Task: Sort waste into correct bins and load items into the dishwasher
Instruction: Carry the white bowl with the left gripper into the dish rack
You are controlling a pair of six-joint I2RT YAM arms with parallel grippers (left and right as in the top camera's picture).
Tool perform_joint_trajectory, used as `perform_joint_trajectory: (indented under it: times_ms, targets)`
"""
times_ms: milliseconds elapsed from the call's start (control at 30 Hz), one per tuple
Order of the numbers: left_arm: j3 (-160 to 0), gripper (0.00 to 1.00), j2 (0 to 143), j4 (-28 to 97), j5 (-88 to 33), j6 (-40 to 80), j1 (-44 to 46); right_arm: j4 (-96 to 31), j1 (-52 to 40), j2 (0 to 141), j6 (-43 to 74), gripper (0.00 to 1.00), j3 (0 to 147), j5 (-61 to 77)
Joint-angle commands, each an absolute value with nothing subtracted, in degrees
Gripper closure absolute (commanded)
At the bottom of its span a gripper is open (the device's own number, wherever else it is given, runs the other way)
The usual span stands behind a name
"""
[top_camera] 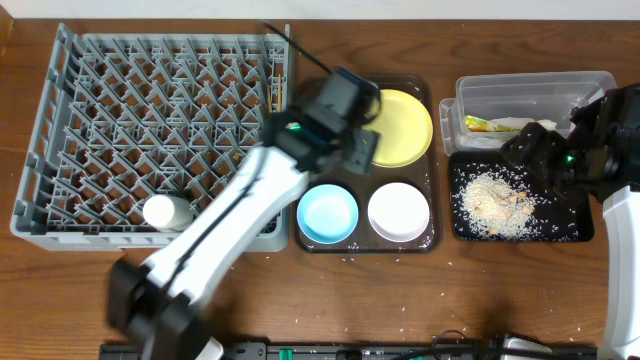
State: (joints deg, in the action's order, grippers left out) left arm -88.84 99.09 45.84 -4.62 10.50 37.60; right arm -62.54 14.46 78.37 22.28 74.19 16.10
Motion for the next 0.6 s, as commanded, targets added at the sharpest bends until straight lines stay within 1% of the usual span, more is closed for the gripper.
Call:
perform_joint_trajectory:
  times_ms: [0,33,133,200,300,367,467,567]
  targets:
    - [-87.7,0.31,107.1,45.2,-11.7,10.2,39.2,-62.6,14.6,78.1,22.1,0.01,74.5,16.5]
    - [-87.7,0.31,108.6,44.7,-13.3,10.2,39.5,-62.6,14.6,78.1,22.1,0.01,74.5,16.5]
    - [-87.7,0.42,114.2,42.7,-15.0,10.1,40.0,-62.6,14.6,78.1,22.1,0.01,74.5,16.5]
    - [-87.7,0.47,116.6,41.8,-15.9,10.1,40.0,-62.6,14.6,78.1,22.1,0.01,74.5,16.5]
    - [-87.7,0.51,119.4,40.1,-19.1,9.8,40.0,-62.6,14.6,78.1,22.1,0.01,74.5,16.5]
    - [-87.7,0.56,120.7,39.4,-20.0,9.7,40.1,-62.6,14.6,78.1,22.1,0.01,74.5,16.5]
    - [-87.7,0.73,122.2,39.0,-20.1,9.2,40.3,-62.6,14.6,78.1,22.1,0.01,74.5,16.5]
    - [-87.7,0.76,123.4,38.9,-20.1,6.0,40.9,-62.6,14.6,78.1,22.1,0.01,74.5,16.5]
